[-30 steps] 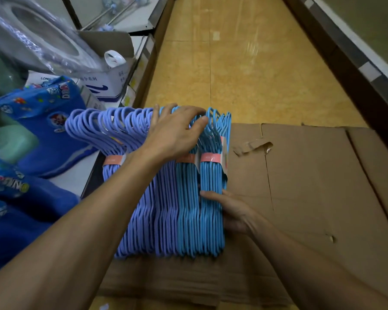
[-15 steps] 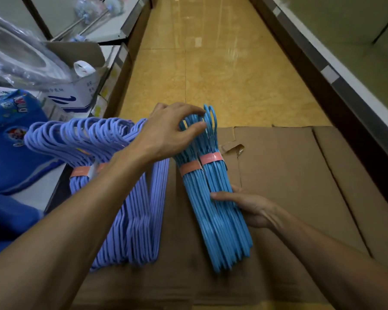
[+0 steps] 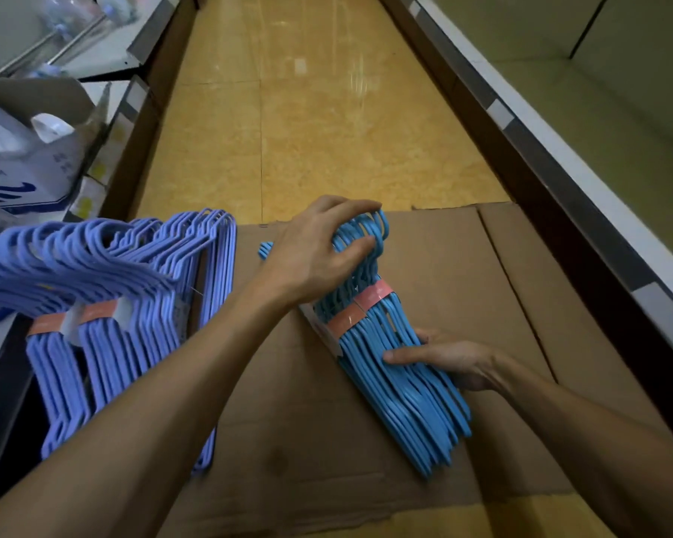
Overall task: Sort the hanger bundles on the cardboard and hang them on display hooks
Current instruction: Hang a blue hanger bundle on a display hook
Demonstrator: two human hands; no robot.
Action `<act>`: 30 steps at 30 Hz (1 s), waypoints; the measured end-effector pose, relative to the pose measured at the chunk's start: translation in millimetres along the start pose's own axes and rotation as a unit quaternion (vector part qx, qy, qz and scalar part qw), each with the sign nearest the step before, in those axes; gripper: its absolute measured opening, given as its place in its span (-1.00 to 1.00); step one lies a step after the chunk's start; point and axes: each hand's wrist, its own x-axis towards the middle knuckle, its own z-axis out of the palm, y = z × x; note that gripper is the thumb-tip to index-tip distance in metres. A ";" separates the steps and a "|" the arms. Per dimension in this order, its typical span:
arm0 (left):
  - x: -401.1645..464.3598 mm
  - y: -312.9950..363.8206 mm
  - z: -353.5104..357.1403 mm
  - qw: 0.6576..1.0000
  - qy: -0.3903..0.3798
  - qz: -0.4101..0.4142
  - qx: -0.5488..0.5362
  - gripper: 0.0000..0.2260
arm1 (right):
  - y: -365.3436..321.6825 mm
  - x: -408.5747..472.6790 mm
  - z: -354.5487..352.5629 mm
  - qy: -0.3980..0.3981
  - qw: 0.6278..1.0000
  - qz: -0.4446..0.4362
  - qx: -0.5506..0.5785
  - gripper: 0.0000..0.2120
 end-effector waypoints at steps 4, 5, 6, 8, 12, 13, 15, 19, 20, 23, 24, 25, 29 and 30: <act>1.9 1.6 1.2 1.000 0.000 0.003 0.000 -0.63 | 0.7 -1.4 -1.5 0.015 1.000 0.002 -0.027 -0.58; 2.6 1.7 1.8 1.000 -0.003 0.004 0.002 -0.63 | 1.1 -1.8 -1.5 0.018 0.999 -0.004 -0.045 -0.59; 3.5 2.2 2.8 1.000 -0.006 0.004 0.003 -0.63 | 1.1 -2.7 -0.8 0.022 0.998 -0.011 -0.066 -0.61; 5.5 3.3 4.3 1.000 -0.009 0.004 0.004 -0.64 | -0.5 -6.4 2.9 0.026 0.993 -0.039 -0.107 -0.63; 11.3 6.5 4.6 1.000 -0.020 -0.006 0.008 -0.65 | -0.7 -4.5 18.5 0.110 0.970 -0.106 -0.191 -0.27; 12.3 7.9 5.3 1.000 -0.023 -0.010 0.011 -0.64 | 1.9 -1.5 24.0 0.161 0.956 -0.109 -0.221 -0.07; 13.3 10.6 7.5 1.000 -0.026 -0.012 0.013 -0.64 | 7.6 3.1 38.2 0.255 0.918 -0.095 -0.289 0.24; 14.0 10.4 10.2 1.000 -0.014 -0.009 0.000 -0.65 | 11.5 4.7 76.4 0.327 0.870 -0.044 -0.365 0.31; 13.6 9.9 10.5 1.000 -0.012 -0.008 -0.004 -0.66 | 13.0 7.4 84.1 0.357 0.855 -0.039 -0.374 0.27; 11.3 9.5 12.1 1.000 0.002 -0.014 -0.022 -0.69 | 21.0 21.8 100.4 0.451 0.803 -0.044 -0.388 0.13; 10.3 9.4 12.8 0.999 0.012 -0.019 -0.030 -0.70 | 23.6 26.6 104.1 0.472 0.790 -0.047 -0.389 0.09; 8.5 9.4 13.5 0.999 0.024 -0.024 -0.037 -0.69 | 25.0 29.8 106.8 0.488 0.779 -0.049 -0.391 0.06; 4.1 3.0 8.0 0.985 0.068 -0.082 -0.137 -0.61 | 25.3 35.0 107.3 0.516 0.755 -0.053 -0.401 -0.04; 3.0 0.2 4.3 0.978 0.078 -0.104 -0.165 -0.63 | 24.0 34.0 104.7 0.515 0.758 -0.053 -0.398 -0.07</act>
